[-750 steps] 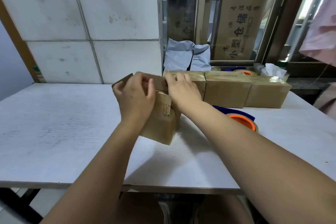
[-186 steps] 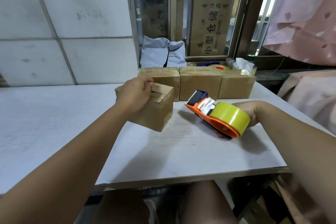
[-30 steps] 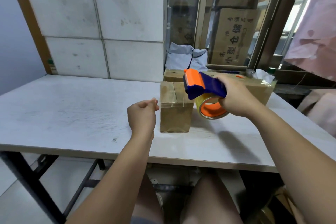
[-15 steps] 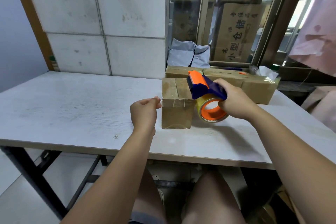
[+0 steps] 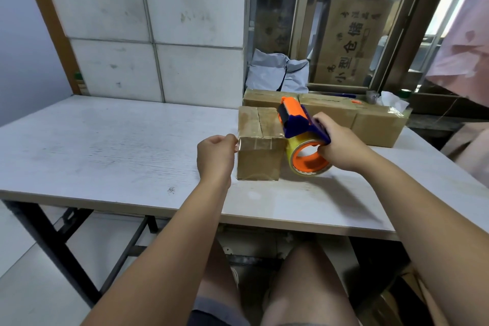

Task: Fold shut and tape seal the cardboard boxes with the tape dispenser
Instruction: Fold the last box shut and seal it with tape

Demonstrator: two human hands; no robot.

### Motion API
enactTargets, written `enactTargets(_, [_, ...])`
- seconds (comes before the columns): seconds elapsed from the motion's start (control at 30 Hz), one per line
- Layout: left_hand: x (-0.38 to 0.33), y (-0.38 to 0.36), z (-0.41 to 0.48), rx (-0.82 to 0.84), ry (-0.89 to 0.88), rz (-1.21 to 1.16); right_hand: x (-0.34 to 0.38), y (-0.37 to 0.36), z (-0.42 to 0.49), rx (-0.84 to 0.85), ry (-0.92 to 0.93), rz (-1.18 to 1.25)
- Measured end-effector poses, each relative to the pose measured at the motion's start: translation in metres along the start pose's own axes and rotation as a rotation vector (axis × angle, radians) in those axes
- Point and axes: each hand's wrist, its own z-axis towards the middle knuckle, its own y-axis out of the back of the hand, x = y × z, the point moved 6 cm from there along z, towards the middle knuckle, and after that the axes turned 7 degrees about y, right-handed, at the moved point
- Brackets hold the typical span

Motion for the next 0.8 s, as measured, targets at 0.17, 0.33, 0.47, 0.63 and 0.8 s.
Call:
enactTargets(0.17, [0.000, -0.005, 0.000, 0.006, 0.009, 0.014, 0.002, -0.001, -0.001, 0.004, -0.004, 0.002])
enactTargets(0.33, [0.004, -0.008, 0.000, 0.035, 0.030, 0.007, 0.002, -0.003, -0.002, 0.001, -0.008, -0.004])
enactTargets(0.47, [0.013, -0.017, -0.004, 0.151, 0.206, 0.044, 0.002, -0.004, -0.003, -0.007, -0.009, -0.013])
enactTargets(0.63, [0.020, -0.006, 0.001, 0.020, 0.002, 0.160, 0.001, -0.005, -0.002, -0.012, -0.018, -0.018])
enactTargets(0.8, [0.014, -0.005, -0.021, 0.138, -0.379, 0.159, 0.006, -0.011, 0.001, -0.006, -0.002, -0.015])
